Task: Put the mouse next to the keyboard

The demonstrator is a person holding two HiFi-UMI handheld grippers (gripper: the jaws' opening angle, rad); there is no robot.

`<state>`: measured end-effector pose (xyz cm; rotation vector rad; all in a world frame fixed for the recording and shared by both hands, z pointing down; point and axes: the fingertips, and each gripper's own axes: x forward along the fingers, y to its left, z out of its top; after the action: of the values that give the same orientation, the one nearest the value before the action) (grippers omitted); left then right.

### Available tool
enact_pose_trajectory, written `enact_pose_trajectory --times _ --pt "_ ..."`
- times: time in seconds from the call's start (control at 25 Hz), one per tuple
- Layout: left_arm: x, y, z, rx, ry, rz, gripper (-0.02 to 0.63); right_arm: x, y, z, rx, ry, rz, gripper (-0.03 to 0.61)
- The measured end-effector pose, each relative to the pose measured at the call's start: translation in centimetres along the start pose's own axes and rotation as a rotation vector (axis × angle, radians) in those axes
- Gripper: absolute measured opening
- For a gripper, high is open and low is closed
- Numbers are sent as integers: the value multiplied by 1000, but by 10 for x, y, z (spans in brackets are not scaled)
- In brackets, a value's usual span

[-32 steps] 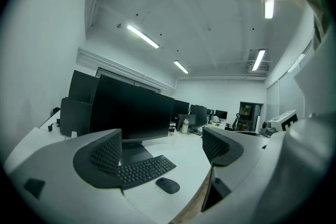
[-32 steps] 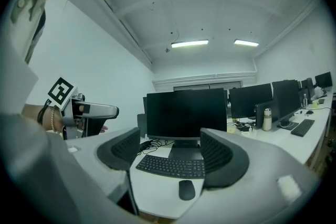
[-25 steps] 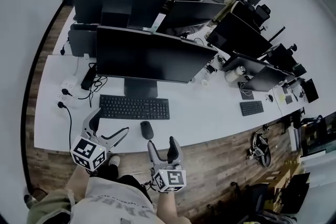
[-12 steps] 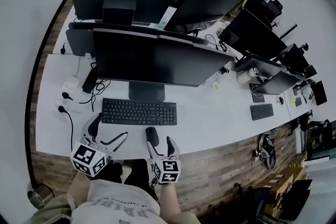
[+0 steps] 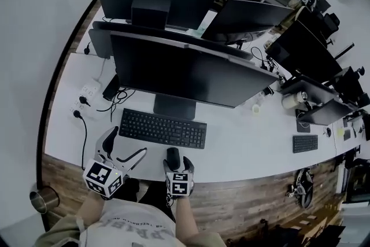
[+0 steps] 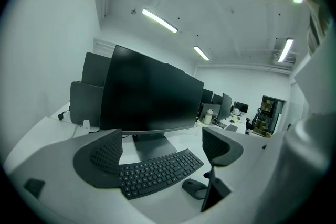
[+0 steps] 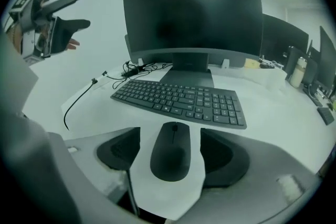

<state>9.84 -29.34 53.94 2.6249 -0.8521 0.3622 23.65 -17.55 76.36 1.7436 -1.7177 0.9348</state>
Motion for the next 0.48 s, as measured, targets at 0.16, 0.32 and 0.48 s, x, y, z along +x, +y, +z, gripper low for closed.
enact_pose_trajectory --times 0.16,0.32,0.48 --pt "5 -6 -1 -9 5 27 456 20 0 -13 -28 80 -1 348" --pt "9 -6 -2 -19 9 64 456 36 4 -24 -67 155 32 348" --pt "9 -3 -4 -21 14 99 456 44 5 -31 -108 216 52 348"
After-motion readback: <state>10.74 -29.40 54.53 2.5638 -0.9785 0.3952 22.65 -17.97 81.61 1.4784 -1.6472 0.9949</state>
